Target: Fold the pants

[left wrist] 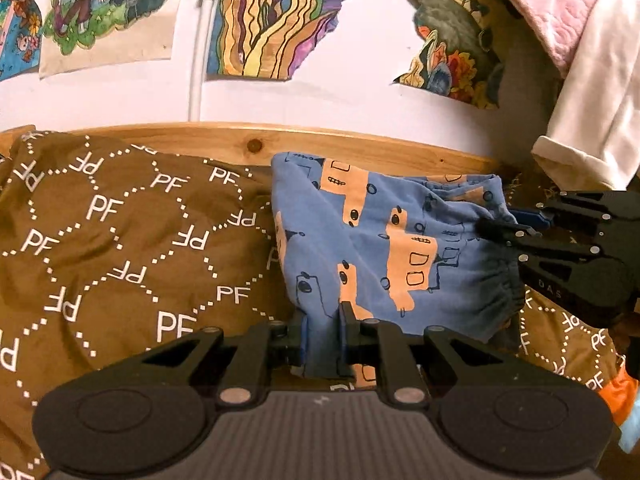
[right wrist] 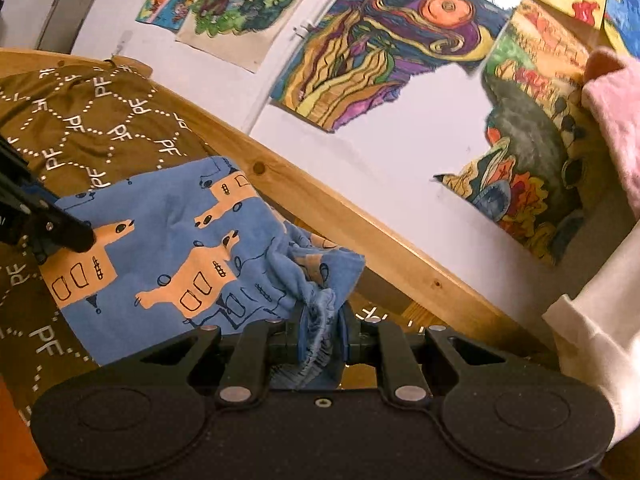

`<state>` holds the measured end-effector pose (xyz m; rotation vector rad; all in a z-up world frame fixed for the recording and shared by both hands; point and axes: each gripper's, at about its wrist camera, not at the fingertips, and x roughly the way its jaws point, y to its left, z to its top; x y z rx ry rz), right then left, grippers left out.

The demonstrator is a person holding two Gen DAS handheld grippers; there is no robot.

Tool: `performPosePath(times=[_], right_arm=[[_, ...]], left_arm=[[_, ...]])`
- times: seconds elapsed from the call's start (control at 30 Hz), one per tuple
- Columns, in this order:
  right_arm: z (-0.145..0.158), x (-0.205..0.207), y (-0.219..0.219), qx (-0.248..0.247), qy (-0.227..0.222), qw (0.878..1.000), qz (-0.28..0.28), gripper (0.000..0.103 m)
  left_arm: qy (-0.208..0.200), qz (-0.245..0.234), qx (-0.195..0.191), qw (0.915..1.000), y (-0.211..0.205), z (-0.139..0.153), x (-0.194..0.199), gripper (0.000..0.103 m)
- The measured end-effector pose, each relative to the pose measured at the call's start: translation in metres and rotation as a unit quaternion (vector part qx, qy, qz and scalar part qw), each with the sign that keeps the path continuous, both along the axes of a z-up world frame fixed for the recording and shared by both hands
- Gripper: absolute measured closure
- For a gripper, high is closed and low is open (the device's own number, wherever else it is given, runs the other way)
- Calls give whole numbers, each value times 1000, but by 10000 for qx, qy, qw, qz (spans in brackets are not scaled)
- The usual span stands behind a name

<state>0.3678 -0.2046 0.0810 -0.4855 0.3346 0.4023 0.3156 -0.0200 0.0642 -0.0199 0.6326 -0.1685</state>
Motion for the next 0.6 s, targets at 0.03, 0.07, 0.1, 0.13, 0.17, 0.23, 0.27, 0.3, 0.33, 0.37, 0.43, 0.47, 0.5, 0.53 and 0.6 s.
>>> performPosePath(times=[0.03, 0.07, 0.1, 0.13, 0.17, 0.23, 0.27, 0.3, 0.33, 0.37, 0.43, 0.47, 0.5, 0.53, 0.6], right_arm=[[-2, 4, 0, 24, 58, 10000, -8, 87], [-5, 9, 0, 45, 129, 9999, -20, 87], [-8, 13, 1, 52, 200, 9998, -19, 87], [-12, 16, 1, 44, 261, 9996, -14, 87], [-17, 18, 1, 40, 337, 9994, -11, 87], [-26, 24, 1, 42, 495, 9988, -12, 87], [-31, 26, 2, 43, 560, 9984, -16, 87], [-34, 29, 2, 42, 607, 9981, -26, 87], [-38, 31, 2, 42, 650, 9979, -42, 87], [-42, 33, 2, 49, 679, 9977, -61, 87], [-45, 37, 1, 97, 734, 9972, -87, 87], [-47, 38, 1, 123, 758, 9970, -100, 87], [-48, 40, 1, 138, 775, 9968, -108, 87], [-50, 41, 1, 146, 789, 9967, -116, 87], [-52, 42, 1, 151, 802, 9966, -129, 87]], left_arm=[[42, 14, -18, 10000, 1, -3, 3, 87], [91, 26, -37, 9999, 1, -6, 6, 87], [145, 35, -55, 9999, 2, -10, 8, 87], [202, 46, -78, 9998, 3, -13, 11, 87], [279, 64, -105, 9995, 5, -18, 13, 87], [416, 104, -169, 9989, 8, -27, 18, 87], [483, 134, -205, 9985, 10, -31, 21, 87], [531, 159, -237, 9982, 13, -34, 22, 87], [578, 182, -264, 9978, 14, -37, 23, 87], [605, 194, -283, 9976, 16, -39, 24, 87], [646, 198, -294, 9973, 18, -43, 26, 87], [658, 195, -292, 9972, 18, -44, 26, 87], [668, 192, -297, 9971, 19, -45, 26, 87], [681, 192, -296, 9971, 19, -45, 27, 87], [706, 192, -297, 9969, 19, -46, 27, 87]])
